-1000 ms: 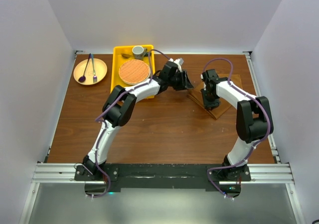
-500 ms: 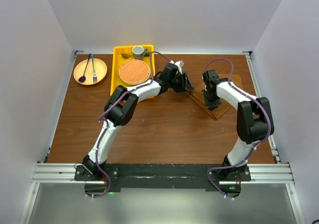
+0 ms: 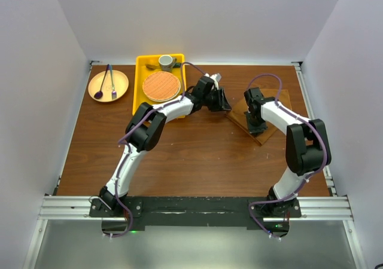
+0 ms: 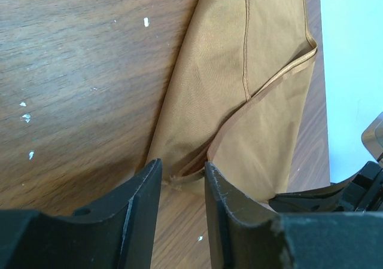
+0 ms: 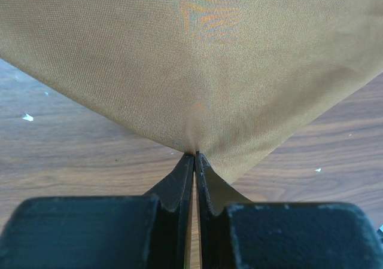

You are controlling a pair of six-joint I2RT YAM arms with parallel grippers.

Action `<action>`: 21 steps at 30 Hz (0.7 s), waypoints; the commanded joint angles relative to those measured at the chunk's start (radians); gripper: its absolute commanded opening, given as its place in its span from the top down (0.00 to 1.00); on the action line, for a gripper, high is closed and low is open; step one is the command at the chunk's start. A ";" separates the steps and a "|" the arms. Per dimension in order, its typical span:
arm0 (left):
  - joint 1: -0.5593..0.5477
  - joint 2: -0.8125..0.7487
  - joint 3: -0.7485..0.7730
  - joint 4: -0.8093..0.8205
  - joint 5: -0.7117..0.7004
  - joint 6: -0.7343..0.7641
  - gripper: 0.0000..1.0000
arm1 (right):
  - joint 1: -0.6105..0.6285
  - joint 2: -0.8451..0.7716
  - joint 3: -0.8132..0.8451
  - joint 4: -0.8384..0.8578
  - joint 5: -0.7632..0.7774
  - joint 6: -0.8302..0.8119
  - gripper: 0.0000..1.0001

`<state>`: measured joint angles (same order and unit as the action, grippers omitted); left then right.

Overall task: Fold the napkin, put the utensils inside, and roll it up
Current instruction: Fold the napkin

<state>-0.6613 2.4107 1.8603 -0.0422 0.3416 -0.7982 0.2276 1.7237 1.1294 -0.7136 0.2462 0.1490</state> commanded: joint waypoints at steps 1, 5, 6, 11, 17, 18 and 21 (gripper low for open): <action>0.003 -0.009 0.057 -0.010 0.007 0.031 0.61 | -0.011 -0.061 -0.019 0.003 0.033 0.024 0.93; 0.002 -0.007 0.080 -0.027 0.007 0.040 0.61 | -0.014 -0.055 0.000 -0.003 0.022 0.029 0.84; -0.001 -0.009 0.103 -0.059 -0.003 0.053 0.60 | -0.016 -0.053 0.015 -0.016 0.018 0.034 0.76; -0.012 -0.071 0.146 -0.130 -0.105 0.142 0.55 | -0.030 -0.076 0.079 -0.078 -0.019 0.075 0.61; -0.032 -0.119 0.063 -0.047 -0.006 0.059 0.57 | -0.103 -0.081 0.112 -0.112 -0.120 0.136 0.53; -0.044 -0.120 0.045 -0.023 0.020 0.045 0.59 | -0.120 -0.090 0.099 -0.107 -0.142 0.145 0.53; -0.067 -0.107 0.028 0.027 0.065 0.002 0.70 | -0.184 -0.095 0.069 -0.093 -0.219 0.175 0.54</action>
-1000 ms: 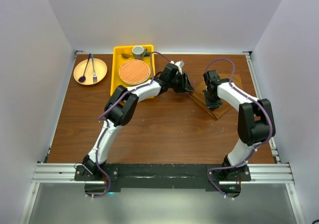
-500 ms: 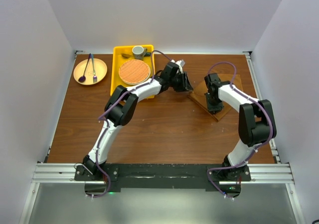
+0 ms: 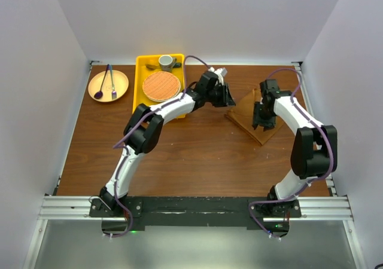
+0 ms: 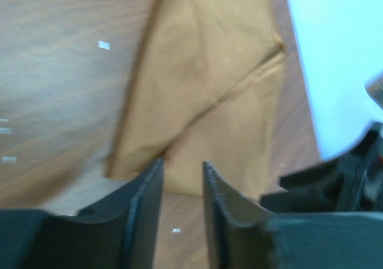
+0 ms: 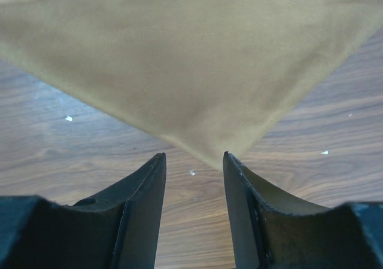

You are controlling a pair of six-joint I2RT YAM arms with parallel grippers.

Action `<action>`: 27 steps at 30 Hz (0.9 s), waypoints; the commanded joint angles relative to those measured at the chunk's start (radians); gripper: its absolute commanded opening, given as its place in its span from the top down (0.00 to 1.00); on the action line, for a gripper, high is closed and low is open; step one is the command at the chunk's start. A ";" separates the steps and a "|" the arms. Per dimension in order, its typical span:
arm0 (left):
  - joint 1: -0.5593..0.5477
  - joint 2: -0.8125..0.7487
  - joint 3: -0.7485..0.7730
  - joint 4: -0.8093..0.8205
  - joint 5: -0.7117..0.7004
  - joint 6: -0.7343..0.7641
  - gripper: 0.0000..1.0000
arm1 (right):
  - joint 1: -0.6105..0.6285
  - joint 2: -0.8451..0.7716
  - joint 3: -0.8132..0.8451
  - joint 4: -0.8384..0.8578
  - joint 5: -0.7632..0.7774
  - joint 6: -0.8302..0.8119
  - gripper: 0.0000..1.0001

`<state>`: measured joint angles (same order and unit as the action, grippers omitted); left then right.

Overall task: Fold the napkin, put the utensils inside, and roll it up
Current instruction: Fold the napkin

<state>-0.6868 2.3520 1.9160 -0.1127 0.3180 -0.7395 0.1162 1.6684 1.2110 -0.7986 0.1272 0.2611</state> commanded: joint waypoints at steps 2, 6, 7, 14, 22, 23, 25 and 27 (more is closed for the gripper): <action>-0.048 -0.020 -0.026 0.129 0.111 -0.089 0.73 | -0.102 -0.035 -0.030 0.002 -0.123 0.061 0.59; -0.048 0.018 -0.023 0.125 0.118 -0.089 0.79 | -0.143 -0.013 -0.071 0.019 -0.147 0.061 0.69; -0.046 0.027 -0.022 0.119 0.113 -0.078 0.80 | -0.145 -0.015 -0.082 0.024 -0.156 0.058 0.72; -0.019 0.065 0.002 0.047 0.110 -0.012 0.80 | -0.150 0.007 -0.169 0.079 -0.166 0.089 0.79; -0.014 0.107 0.069 -0.021 0.101 0.064 0.80 | -0.154 -0.002 -0.105 0.032 -0.129 0.086 0.79; -0.013 0.105 0.074 -0.022 0.093 0.071 0.80 | -0.155 -0.015 -0.094 0.027 -0.129 0.086 0.78; -0.013 0.104 0.098 -0.034 0.087 0.086 0.80 | -0.156 -0.027 -0.064 0.010 -0.112 0.084 0.76; -0.013 0.102 0.121 -0.047 0.075 0.098 0.80 | -0.170 -0.030 -0.047 0.004 -0.083 0.081 0.73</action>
<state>-0.6968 2.4722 1.9469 -0.1501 0.4110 -0.7059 -0.0345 1.6814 1.0908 -0.7719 -0.0109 0.3393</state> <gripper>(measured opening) 0.201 0.246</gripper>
